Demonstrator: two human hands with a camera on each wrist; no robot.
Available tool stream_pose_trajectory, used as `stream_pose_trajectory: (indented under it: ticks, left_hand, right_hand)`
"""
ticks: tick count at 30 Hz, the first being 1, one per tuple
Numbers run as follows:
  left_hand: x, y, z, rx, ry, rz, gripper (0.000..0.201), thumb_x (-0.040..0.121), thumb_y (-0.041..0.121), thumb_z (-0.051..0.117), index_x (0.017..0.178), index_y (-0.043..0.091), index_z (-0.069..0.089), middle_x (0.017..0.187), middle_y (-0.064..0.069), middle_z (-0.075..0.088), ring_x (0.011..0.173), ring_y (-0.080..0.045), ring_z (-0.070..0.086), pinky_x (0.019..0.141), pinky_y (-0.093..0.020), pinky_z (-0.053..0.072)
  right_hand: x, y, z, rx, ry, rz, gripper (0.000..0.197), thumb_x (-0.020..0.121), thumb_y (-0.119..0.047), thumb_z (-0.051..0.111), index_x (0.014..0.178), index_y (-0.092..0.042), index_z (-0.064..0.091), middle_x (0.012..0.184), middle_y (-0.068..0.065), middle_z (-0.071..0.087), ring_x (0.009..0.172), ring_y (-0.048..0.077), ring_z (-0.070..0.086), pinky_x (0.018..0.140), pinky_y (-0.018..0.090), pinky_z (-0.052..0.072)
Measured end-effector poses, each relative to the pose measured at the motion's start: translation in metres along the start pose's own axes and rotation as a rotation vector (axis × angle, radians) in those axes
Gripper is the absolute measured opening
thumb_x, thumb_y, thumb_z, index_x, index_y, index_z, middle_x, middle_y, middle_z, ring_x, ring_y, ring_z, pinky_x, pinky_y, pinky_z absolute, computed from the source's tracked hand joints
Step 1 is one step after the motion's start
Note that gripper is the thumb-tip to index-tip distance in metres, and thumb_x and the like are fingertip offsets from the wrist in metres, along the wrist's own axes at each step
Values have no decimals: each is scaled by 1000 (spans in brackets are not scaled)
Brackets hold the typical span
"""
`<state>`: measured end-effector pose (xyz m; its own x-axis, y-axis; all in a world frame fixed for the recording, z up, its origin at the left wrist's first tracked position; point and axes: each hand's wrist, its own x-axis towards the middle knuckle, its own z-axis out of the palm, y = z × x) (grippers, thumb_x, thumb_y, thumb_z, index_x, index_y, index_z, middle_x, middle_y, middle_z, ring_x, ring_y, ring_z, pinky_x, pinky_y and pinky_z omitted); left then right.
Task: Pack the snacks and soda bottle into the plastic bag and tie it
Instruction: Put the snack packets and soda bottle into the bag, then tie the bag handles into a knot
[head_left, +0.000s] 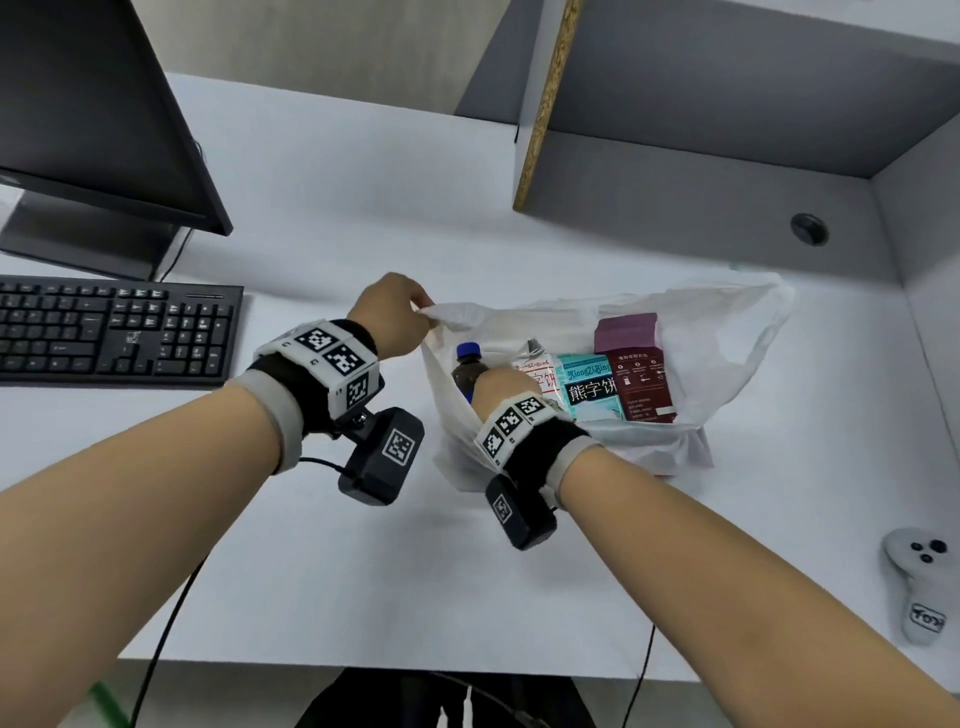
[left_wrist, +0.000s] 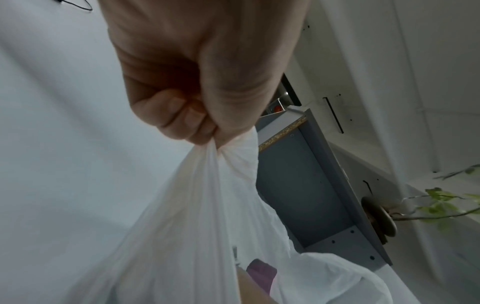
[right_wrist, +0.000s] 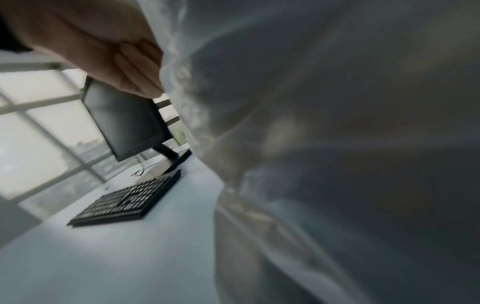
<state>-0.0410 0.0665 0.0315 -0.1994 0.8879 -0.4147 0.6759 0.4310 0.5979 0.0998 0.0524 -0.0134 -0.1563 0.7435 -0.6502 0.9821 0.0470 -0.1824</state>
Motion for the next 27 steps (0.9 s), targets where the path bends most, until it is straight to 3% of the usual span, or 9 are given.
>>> stream_pose_trajectory:
  ticks: [3,7,9,11,14,17,21,24,27]
  left_hand:
    - [5,6,-7,-39,79,30,20,87,13,52,99,7,67,95,-6,57,82,-21,53,64,-26,41]
    - [7,12,-7,-104,156,48,21,87,11,50,96,7,68,92,-7,59,82,-22,53,69,-27,40]
    - [7,11,-7,-106,193,66,23,86,8,48,96,6,69,87,-9,59,81,-22,53,70,-27,40]
    - [11,8,-13,-83,221,71,24,86,8,47,96,6,70,84,-9,59,81,-22,52,70,-27,39]
    - [19,9,-25,7,166,75,24,89,18,52,73,6,66,69,-7,54,76,-27,47,61,-27,34]
    - [17,19,-26,41,166,108,32,89,29,54,70,3,60,62,-5,45,72,-26,43,57,-28,29]
    - [10,36,-19,70,221,187,19,89,25,54,100,13,63,84,-3,59,80,-24,51,70,-28,36]
    - [8,42,-15,183,118,238,34,84,10,49,117,17,52,87,-6,62,82,-28,55,68,-31,40]
    - [10,45,-11,382,135,280,52,78,2,50,125,24,43,75,-5,55,76,-31,54,62,-33,38]
  right_hand:
    - [-1,3,-6,-46,68,-17,36,100,-15,34,129,0,51,125,16,61,118,28,57,101,41,43]
    - [-7,12,-2,-116,64,-104,48,102,-14,25,146,2,17,130,24,55,119,33,56,107,48,37]
    - [-8,17,-13,-84,32,-158,39,99,-16,31,134,1,42,119,22,61,108,33,60,98,42,45]
    - [-8,29,-32,138,88,-154,27,93,-23,46,97,-7,67,97,12,68,92,28,63,82,32,48]
    - [-22,73,-68,329,670,-138,14,83,-19,58,90,-12,68,89,1,68,88,21,61,80,26,42]
    - [-39,130,-92,197,1101,-36,38,75,-17,62,112,-11,58,120,10,60,116,29,51,104,34,31]
    - [-43,177,-105,503,816,406,75,76,-26,71,140,-8,35,144,13,43,133,31,39,110,43,31]
    - [-46,186,-109,873,628,310,33,82,-21,65,107,1,64,92,10,67,89,25,61,94,40,47]
    - [-52,171,-116,1071,596,129,26,85,-17,60,63,-5,55,63,7,51,68,20,49,77,37,48]
